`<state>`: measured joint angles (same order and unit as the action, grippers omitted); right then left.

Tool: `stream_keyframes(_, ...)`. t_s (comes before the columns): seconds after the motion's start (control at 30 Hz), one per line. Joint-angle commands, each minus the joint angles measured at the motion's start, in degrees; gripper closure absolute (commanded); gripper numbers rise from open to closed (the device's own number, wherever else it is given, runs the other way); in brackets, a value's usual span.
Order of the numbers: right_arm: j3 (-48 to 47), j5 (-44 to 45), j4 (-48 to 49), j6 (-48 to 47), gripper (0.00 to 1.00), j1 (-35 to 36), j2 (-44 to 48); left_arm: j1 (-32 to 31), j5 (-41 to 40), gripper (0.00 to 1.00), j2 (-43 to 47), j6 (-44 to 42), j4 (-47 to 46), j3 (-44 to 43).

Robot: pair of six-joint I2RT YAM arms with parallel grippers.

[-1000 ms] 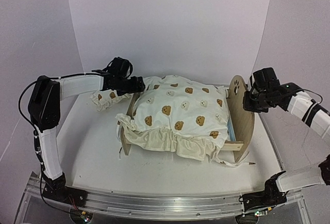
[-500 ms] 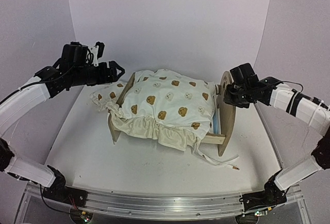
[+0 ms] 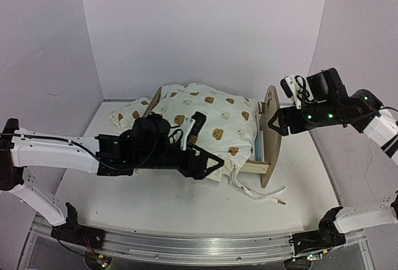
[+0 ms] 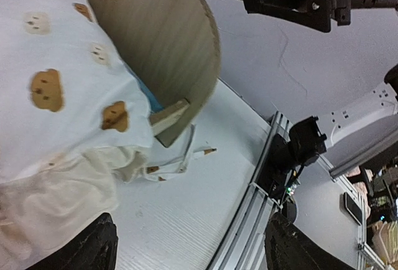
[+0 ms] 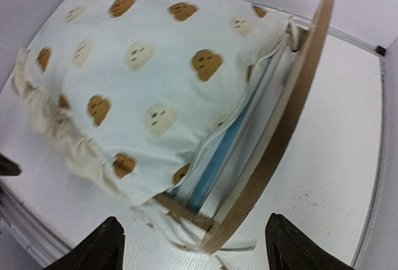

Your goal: Set up the pet bed

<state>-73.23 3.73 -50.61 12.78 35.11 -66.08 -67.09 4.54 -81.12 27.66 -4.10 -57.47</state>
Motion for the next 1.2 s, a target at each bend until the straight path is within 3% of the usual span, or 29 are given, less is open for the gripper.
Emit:
stream_keyframes(0.0,7.24,-15.05,-0.6,-1.68,0.27,4.51,6.98,-4.61,-3.99,0.18,-3.36,-4.55,-8.61,-4.14)
stream_keyframes(0.1,13.99,-17.02,3.59,1.44,0.32,10.39,8.58,-4.96,-4.01,0.18,-3.98,-4.54,-9.22,-3.2)
stream_keyframes(0.23,19.36,-10.51,8.44,4.4,0.32,19.12,6.42,-5.01,-3.98,0.18,-3.32,-2.04,-11.03,-0.65)
stream_keyframes(0.33,22.43,-4.17,11.8,5.42,0.3,23.38,2.53,-5.35,-6.58,0.18,-2.76,0.41,-12.72,1.51)
stream_keyframes(0.43,24.93,9.22,15.11,6.04,0.3,27.59,-2.62,-6.17,-8.02,0.18,-2.34,0.73,-13.33,2.32)
stream_keyframes(0.57,29.41,18.13,24.03,4.26,0.29,27.88,-7.18,-6.68,-8.97,0.18,-1.63,0.57,-13.74,2.97)
stream_keyframes(0.87,33.02,23.86,37.67,4.51,0.45,27.82,-17.63,-6.89,-10.86,0.17,2.58,0.66,-13.92,6.28)
stream_keyframes(1.0,32.62,25.53,38.41,5.04,0.69,27.9,-19.93,-6.91,-11.16,0.17,3.65,0.16,-13.85,6.72)
stream_keyframes(1.1,32.73,26.58,38.52,4.66,1.0,27.9,-17.86,-6.91,-11.68,0.17,4.33,0.07,-13.92,7.29)
stream_keyframes(1.17,30.68,26.61,34.08,4.91,1.0,27.85,-14.59,-6.87,-11.69,0.16,4.31,-0.43,-13.83,7.29)
